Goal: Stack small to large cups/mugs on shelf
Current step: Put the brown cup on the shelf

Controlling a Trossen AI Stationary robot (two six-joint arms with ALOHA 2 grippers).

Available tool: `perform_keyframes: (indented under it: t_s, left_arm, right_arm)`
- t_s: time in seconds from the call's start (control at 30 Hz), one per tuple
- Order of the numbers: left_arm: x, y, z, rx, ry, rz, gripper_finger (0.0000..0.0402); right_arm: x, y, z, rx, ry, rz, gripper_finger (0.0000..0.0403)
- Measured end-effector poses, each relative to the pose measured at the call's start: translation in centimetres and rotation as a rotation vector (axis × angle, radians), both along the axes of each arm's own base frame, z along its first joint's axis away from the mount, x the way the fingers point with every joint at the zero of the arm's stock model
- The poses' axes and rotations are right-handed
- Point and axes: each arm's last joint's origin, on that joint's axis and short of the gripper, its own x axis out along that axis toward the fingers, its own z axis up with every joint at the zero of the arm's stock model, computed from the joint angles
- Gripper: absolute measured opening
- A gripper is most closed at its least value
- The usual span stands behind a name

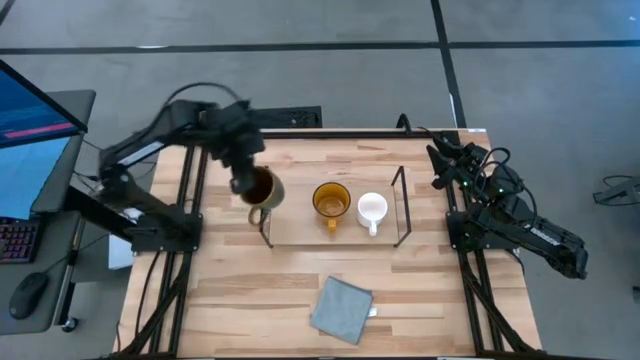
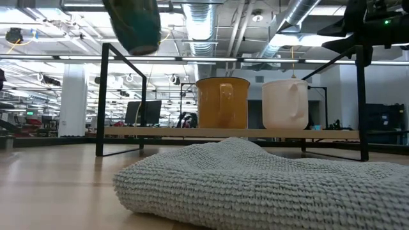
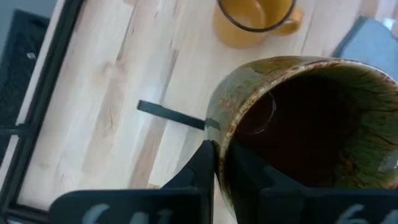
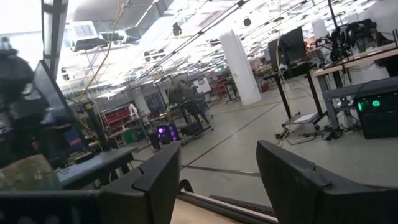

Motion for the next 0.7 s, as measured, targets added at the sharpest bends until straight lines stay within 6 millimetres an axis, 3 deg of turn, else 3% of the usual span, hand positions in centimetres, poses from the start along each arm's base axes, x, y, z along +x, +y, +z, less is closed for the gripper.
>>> perform_keyframes:
  t_s: [0.33, 0.7]
  left_arm:
    - [5.2, 4.7, -1.6, -0.095, 0.051, 0.011, 0.001]
    - [7.5, 5.9, -4.2, -0.159, 0.132, 0.066, 0.001]
  right_arm:
    - [0.0, 0.0, -0.1, 0.003, 0.007, 0.002, 0.0233]
    - [0.0, 0.0, -0.1, -0.012, 0.02, -0.001, 0.0233]
